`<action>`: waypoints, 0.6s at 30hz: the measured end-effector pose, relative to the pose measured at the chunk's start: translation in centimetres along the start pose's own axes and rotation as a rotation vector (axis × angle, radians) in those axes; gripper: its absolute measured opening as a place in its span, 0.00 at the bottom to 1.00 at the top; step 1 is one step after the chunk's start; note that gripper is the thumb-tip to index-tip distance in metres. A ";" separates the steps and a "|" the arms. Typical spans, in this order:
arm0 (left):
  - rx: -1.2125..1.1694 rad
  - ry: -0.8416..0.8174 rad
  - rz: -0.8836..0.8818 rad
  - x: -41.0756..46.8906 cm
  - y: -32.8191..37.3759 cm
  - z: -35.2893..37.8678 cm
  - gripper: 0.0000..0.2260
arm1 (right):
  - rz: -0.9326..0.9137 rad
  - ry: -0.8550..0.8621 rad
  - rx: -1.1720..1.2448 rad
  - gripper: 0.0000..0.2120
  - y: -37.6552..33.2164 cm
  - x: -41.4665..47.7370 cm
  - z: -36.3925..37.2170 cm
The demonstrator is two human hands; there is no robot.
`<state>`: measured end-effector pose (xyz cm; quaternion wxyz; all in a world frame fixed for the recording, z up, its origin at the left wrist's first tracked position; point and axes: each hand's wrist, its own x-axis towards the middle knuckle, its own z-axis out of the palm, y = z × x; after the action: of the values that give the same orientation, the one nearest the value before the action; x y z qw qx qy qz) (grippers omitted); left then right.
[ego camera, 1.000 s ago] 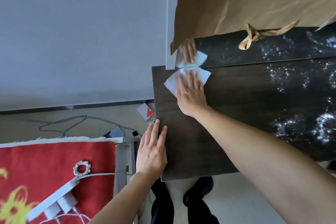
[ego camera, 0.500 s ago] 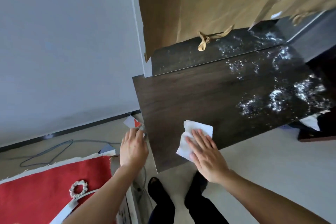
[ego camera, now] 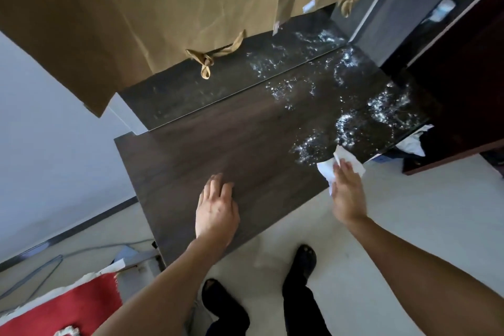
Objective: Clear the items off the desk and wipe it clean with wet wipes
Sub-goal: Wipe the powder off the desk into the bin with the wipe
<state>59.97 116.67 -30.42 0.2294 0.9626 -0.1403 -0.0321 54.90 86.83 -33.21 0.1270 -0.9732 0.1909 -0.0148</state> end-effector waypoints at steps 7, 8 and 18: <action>-0.034 0.121 -0.372 4.5 3.5 5.3 0.19 | -0.599 -0.135 0.067 0.21 -2.2 -1.5 2.7; -0.006 0.141 -0.393 4.7 3.8 5.8 0.20 | -0.585 -0.124 0.046 0.21 -1.0 0.7 2.1; 0.145 0.165 -0.454 5.1 4.9 7.0 0.22 | -0.784 -0.272 0.076 0.25 -2.1 2.0 2.0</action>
<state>62.69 108.06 -34.46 0.1576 0.9827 0.0968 0.0060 57.67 88.48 -34.63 0.1718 -0.9599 -0.2133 0.0595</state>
